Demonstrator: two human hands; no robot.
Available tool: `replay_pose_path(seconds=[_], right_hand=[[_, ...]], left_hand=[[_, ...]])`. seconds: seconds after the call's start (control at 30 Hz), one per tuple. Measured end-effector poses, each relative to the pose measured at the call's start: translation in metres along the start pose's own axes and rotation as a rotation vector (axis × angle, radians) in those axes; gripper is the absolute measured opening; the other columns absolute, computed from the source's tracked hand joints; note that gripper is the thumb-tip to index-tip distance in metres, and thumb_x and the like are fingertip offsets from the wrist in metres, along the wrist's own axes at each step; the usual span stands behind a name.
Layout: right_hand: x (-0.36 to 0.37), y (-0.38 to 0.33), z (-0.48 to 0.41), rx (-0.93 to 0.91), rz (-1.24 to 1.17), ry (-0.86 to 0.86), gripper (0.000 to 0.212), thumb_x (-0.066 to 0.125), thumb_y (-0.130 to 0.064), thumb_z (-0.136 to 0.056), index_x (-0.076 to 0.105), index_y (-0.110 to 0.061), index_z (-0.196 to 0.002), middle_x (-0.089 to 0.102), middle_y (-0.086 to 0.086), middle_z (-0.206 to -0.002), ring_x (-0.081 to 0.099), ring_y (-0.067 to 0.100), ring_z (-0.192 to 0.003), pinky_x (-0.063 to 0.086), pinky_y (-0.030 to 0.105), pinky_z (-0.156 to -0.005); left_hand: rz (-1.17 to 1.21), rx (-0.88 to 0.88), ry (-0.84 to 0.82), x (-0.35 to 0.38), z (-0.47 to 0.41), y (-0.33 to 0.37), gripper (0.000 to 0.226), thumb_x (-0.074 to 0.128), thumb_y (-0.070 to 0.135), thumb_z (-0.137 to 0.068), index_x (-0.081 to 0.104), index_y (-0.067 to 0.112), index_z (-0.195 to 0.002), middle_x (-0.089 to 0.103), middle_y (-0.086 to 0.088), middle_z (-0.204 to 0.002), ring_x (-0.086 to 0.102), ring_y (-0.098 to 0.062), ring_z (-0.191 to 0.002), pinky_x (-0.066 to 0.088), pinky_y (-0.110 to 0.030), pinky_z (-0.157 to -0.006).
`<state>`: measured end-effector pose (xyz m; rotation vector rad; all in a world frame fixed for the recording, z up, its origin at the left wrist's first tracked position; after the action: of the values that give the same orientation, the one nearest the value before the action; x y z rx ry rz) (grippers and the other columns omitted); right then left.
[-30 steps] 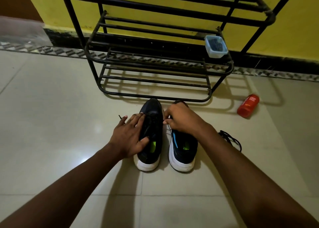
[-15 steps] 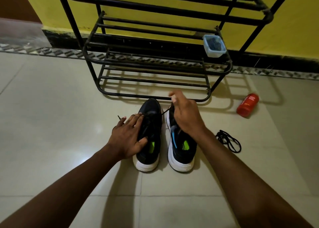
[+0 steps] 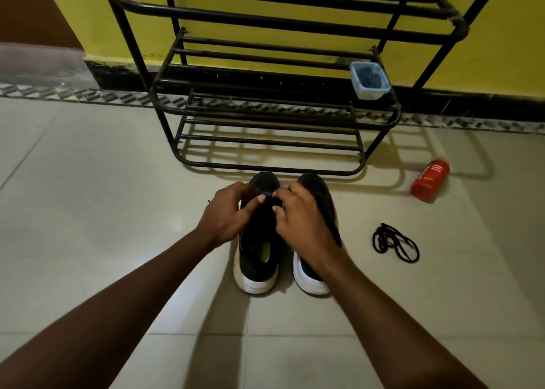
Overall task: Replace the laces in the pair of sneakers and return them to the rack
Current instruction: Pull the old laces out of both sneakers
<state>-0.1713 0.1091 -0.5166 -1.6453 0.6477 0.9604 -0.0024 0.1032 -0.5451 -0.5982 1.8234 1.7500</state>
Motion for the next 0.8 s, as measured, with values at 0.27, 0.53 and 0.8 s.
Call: replay_pose_path(seconds=[0.27,0.53,0.8], right_hand=[[0.039,-0.006,0.035,0.222,-0.082,-0.005,0.027,0.050,-0.021,-0.102,0.057,-0.005,-0.123,0.053,0.011,-0.126,0.054,0.026,-0.115,0.045,0.033,-0.100],[0.051,-0.011,0.039,0.272,-0.059,0.004,0.048,0.047,-0.002,-0.097,0.045,-0.005,-0.145,0.055,0.017,-0.141,0.056,0.033,-0.125,0.045,0.037,-0.108],[0.053,-0.013,0.042,0.297,-0.028,-0.008,0.062,0.051,0.010,-0.088,0.040,0.001,-0.148,0.048,0.023,-0.147,0.052,0.036,-0.133,0.038,0.033,-0.112]], left_hand=[[-0.182,0.079,-0.149,0.007,-0.035,-0.003,0.012,0.078,0.019,-0.082,0.078,0.018,-0.095,0.068,-0.001,-0.100,0.067,-0.015,-0.085,0.051,-0.022,-0.071],[-0.322,0.126,-0.102,0.017,-0.037,0.005,0.013,0.065,0.013,-0.088,0.069,0.002,-0.083,0.065,-0.014,-0.093,0.063,-0.029,-0.081,0.048,-0.034,-0.066],[0.428,-0.350,0.050,0.008,-0.039,-0.014,0.006,0.063,0.002,-0.093,0.057,0.005,-0.093,0.068,-0.010,-0.082,0.066,-0.011,-0.067,0.053,-0.022,-0.059]])
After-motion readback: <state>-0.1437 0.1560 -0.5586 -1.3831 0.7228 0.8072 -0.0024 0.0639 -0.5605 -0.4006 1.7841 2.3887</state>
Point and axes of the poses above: each hand's wrist, its own z-axis away from the middle knuckle, its own x-axis out of the palm, y = z × x, the point moved 2 cm from there along -z, towards the middle knuckle
